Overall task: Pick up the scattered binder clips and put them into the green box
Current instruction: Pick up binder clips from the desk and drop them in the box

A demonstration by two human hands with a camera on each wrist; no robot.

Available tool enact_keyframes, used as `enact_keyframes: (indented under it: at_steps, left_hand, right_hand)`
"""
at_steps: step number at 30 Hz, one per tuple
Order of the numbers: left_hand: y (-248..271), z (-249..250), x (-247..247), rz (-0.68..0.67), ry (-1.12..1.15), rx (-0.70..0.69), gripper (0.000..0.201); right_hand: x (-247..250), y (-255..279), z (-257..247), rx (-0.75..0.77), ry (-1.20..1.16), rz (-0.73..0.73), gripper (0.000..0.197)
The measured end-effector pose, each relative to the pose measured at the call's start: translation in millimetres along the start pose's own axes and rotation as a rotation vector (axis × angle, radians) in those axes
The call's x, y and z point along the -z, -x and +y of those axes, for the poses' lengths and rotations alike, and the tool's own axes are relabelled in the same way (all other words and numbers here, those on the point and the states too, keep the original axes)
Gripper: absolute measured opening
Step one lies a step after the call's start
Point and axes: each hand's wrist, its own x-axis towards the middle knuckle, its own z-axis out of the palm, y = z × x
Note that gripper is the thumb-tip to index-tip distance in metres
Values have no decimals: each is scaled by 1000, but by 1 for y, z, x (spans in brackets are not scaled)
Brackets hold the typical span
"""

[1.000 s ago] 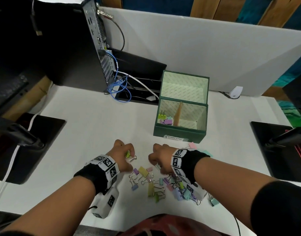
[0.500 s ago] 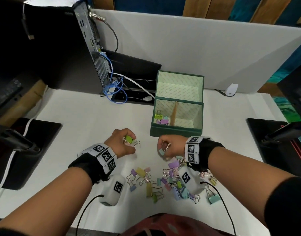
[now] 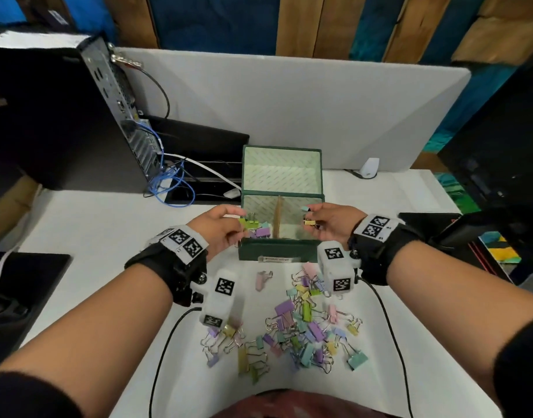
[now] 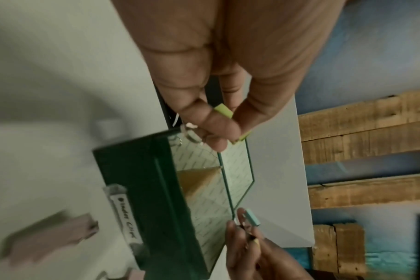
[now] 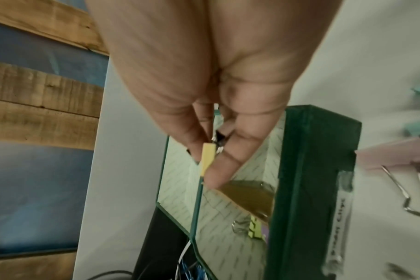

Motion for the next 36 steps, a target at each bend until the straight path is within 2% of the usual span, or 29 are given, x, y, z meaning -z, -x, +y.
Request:
enact_keyframes:
  at_steps: [3,5,7,10,12,16,20,26,30,33,36]
  left_hand:
    - [-9,5,-12,31,42,-2,29]
    - [-15,8,-19,45,47,-4,32]
    - [-20,12,-24,19,8,-20,35]
    - [-30,16,-29,7,-69,-32,35]
    - [-36,17,-30,16,-91,-34,43]
    - [-36,17,-28,32,-239,-82,44]
    - [-20,13,-22,-39,-421,-103,31]
    - [4,-15,-31,-304,-996,-121,29]
    - [6,-39,-45,-426,-1350,-157,41]
    - [2,-57,-53,-447,-1453,-169,50]
    - [-3,-72,-60,-446,-1491,-205,50]
  right_hand:
    - [-2,-4,0,51,-51,60,17]
    - [-3,-4,-1,31,-92,82,30]
    - [-1,0,-4,-16,-113,87,33]
    - [4,5,-9,-52,-34,79,42]
    - [10,7,-11,-42,21,68,49]
    - [18,9,-12,11,174,36,48]
    - [26,14,-9,82,471,-31,33]
    - [39,29,14,110,1206,-250,20]
    - [42,26,38,185,1527,-282,36]
    - [40,15,54,171,1712,-357,57]
    - [41,4,71,233,1742,-354,64]
